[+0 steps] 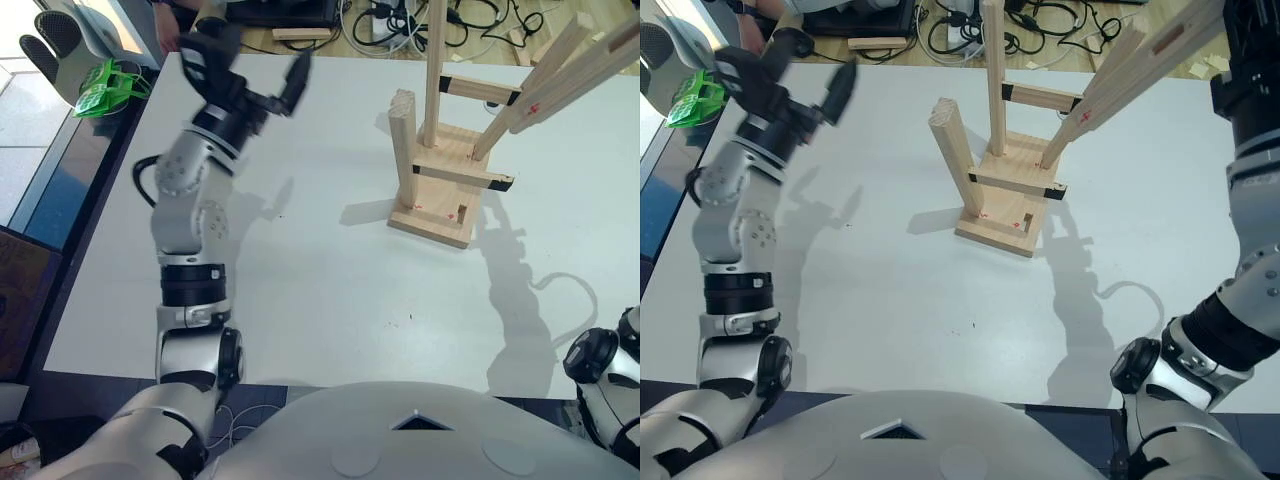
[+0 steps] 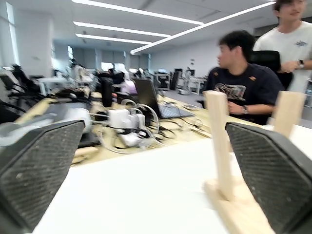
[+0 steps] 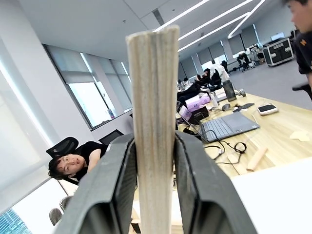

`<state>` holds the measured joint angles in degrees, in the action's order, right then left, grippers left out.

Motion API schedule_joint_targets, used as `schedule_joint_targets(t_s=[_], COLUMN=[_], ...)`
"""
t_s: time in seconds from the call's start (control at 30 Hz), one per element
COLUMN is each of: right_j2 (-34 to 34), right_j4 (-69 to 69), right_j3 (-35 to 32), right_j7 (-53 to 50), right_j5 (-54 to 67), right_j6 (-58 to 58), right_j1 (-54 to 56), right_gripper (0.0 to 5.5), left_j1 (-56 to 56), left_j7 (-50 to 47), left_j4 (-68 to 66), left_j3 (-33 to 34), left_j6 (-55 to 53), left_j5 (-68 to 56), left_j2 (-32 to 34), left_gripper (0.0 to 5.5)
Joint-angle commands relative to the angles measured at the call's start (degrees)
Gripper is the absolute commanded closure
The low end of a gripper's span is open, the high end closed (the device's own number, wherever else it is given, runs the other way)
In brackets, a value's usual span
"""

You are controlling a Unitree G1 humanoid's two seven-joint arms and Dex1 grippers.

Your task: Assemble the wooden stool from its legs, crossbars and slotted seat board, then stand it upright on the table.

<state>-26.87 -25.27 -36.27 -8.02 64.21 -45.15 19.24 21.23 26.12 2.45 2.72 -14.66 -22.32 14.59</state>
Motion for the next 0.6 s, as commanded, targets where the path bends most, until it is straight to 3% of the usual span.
schedule_joint_targets(t_s=[0.03,0.33,0.6], right_j2=[1.0,5.6,5.5], right_j4=[1.1,2.4,5.9], right_j3=[-2.3,-0.4,1.8], right_j7=[-0.8,2.3,5.8], right_j5=[2.2,1.5,0.2], right_j6=[-0.2,3.6,5.9], right_j1=[-6.3,-15.8,-15.8], right_gripper=[4.5,4.5,4.5], left_j1=[-2.2,-3.6,-5.4], left_j7=[-0.1,-1.1,1.3], left_j4=[3.6,2.4,11.3], left_j3=[-5.5,-13.6,-14.1], left_j6=[-3.5,-9.6,-18.3], left_j5=[-0.5,5.0,0.1], left_j2=[-4.2,-5.5,-5.4], left_gripper=[0.1,0.1,0.1])
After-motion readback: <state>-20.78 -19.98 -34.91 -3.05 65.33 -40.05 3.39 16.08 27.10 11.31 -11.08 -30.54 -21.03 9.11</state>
